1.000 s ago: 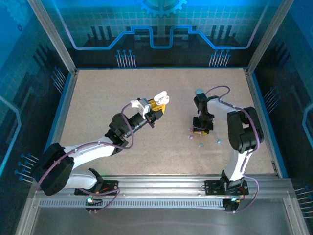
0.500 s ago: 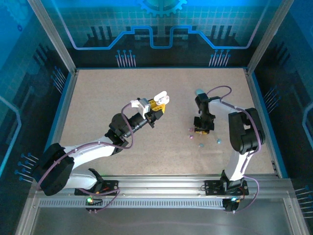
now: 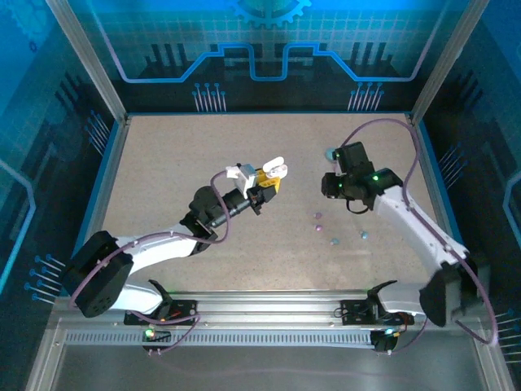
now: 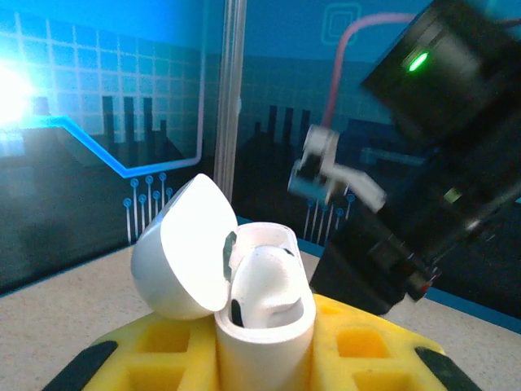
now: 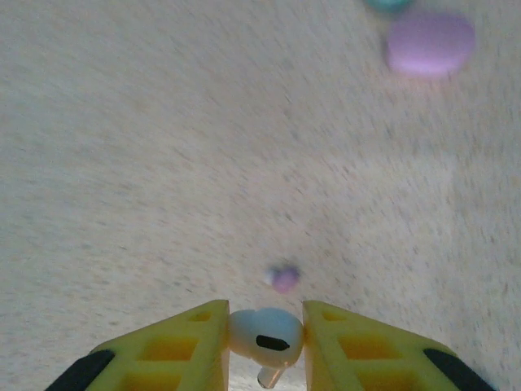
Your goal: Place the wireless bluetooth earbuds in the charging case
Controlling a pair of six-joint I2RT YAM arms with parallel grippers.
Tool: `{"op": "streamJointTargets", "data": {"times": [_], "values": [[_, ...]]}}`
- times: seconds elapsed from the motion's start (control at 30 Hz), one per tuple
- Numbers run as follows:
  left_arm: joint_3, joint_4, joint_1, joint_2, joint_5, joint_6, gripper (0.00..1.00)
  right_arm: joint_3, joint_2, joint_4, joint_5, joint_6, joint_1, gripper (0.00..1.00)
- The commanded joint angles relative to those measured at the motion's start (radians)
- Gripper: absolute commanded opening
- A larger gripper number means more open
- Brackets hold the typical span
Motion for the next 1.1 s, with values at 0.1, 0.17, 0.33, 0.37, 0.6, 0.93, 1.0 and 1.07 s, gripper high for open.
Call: {"op": "streamJointTargets", "data": {"times": [0.1, 0.17, 0.33, 0.37, 0.6, 0.93, 1.0, 1.07], "values": [[0.06, 0.009, 0.008, 0.028, 0.08, -0.05, 0.23, 0.05, -0.132, 0.129, 0.048, -0.047, 0.09, 0.29], [0.068, 0.007, 0.008, 0.034, 0.097, -0.052, 0.24, 0.061, -0.154, 0.154, 0.041, -0.057, 0.111, 0.29], [0.088, -0.01, 0.007, 0.044, 0.128, -0.065, 0.24, 0.108, -0.164, 0.177, -0.019, -0.062, 0.144, 0.29], [0.091, -0.012, 0.008, 0.046, 0.134, -0.068, 0.24, 0.116, -0.161, 0.177, -0.037, -0.059, 0.148, 0.29], [0.107, -0.036, 0.007, 0.044, 0.151, -0.084, 0.24, 0.14, -0.148, 0.212, -0.091, -0.068, 0.189, 0.29], [0.116, -0.058, 0.008, 0.045, 0.164, -0.095, 0.24, 0.162, -0.118, 0.234, -0.103, -0.106, 0.239, 0.29], [0.114, -0.054, 0.007, 0.045, 0.165, -0.098, 0.24, 0.168, -0.109, 0.234, -0.103, -0.119, 0.246, 0.29], [0.113, -0.05, 0.007, 0.046, 0.166, -0.099, 0.24, 0.171, -0.101, 0.231, -0.097, -0.129, 0.253, 0.29]]}}
